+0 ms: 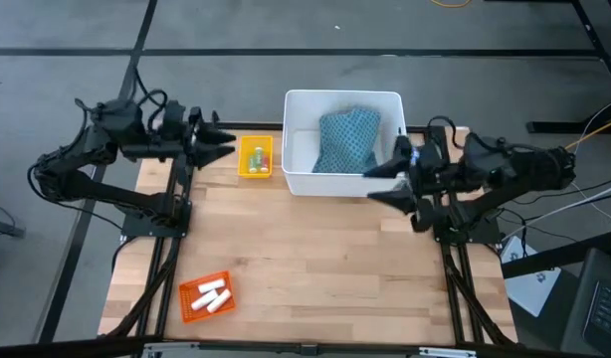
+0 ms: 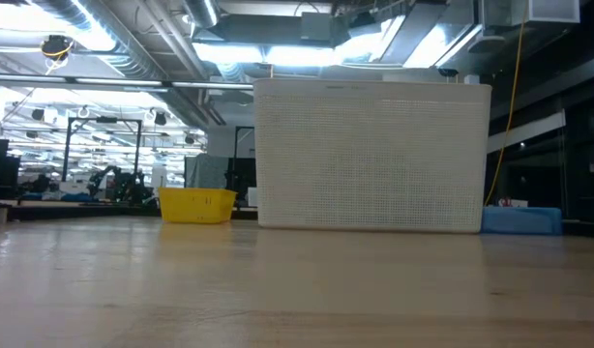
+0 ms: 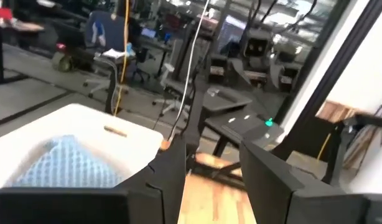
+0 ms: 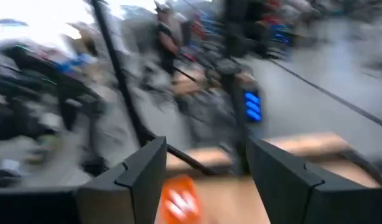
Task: Pick & place medical supplies in basket/bin
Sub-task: Return to Home Position
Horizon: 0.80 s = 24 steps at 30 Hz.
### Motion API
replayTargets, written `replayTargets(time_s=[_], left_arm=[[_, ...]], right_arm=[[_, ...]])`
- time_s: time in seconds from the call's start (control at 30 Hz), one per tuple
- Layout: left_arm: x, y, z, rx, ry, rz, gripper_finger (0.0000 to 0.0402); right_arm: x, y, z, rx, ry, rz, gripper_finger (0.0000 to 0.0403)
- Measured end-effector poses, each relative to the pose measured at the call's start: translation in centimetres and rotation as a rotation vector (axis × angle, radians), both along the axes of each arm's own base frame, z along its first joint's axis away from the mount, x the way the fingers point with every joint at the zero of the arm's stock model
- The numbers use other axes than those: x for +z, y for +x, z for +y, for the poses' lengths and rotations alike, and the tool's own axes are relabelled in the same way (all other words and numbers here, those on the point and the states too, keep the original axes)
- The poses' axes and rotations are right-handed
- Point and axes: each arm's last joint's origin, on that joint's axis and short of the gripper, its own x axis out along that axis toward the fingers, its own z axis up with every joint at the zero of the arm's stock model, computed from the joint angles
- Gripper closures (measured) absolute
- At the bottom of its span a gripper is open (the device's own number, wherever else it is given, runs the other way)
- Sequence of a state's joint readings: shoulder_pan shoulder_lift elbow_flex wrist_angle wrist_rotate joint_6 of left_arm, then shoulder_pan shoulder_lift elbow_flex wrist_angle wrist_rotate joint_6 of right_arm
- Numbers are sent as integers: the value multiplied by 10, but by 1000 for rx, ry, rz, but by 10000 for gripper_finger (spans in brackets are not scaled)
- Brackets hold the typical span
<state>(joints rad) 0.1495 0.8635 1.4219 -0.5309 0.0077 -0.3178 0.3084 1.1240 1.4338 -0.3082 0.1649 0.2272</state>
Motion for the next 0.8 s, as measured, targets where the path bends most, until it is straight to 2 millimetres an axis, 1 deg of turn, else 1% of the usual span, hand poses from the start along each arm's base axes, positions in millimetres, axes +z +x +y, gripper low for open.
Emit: replayTargets(time_s=[0.03,0.1,0.2,0.27,0.33,0.43,0.5,0.57,0.63,0.7,0.8], left_arm=[[-6,-2,-1,8,-2,4,254],[-15,-7,-4,5,12,-42,252],[-31,-23,-10,-32,31,-194,251],[-49,-35,-12,-38,34,-279,253],[-71,-43,-13,-26,26,-313,253],[-102,-50,-13,11,-11,-346,252],[-116,-52,-14,12,-26,-394,251],[-134,-49,-14,2,-22,-379,252],[-142,-52,-15,-2,-19,-410,254],[-153,-50,-15,18,-24,-381,254],[-167,-46,-14,68,-32,-344,252]], right_arm=[[-3,-6,-1,-38,-12,36,179],[-5,-23,-5,-114,-11,30,179],[-13,-53,-10,-97,-2,-85,179],[-27,-63,-10,-65,22,-170,179],[-50,-63,-8,7,49,-227,179],[-91,-52,-1,143,121,-261,179],[-117,-52,-3,164,149,-298,179],[-135,-58,-9,155,192,-380,179],[-155,-66,-14,140,225,-429,179],[-173,-72,-17,141,233,-458,179],[-190,-84,-23,139,245,-489,179]])
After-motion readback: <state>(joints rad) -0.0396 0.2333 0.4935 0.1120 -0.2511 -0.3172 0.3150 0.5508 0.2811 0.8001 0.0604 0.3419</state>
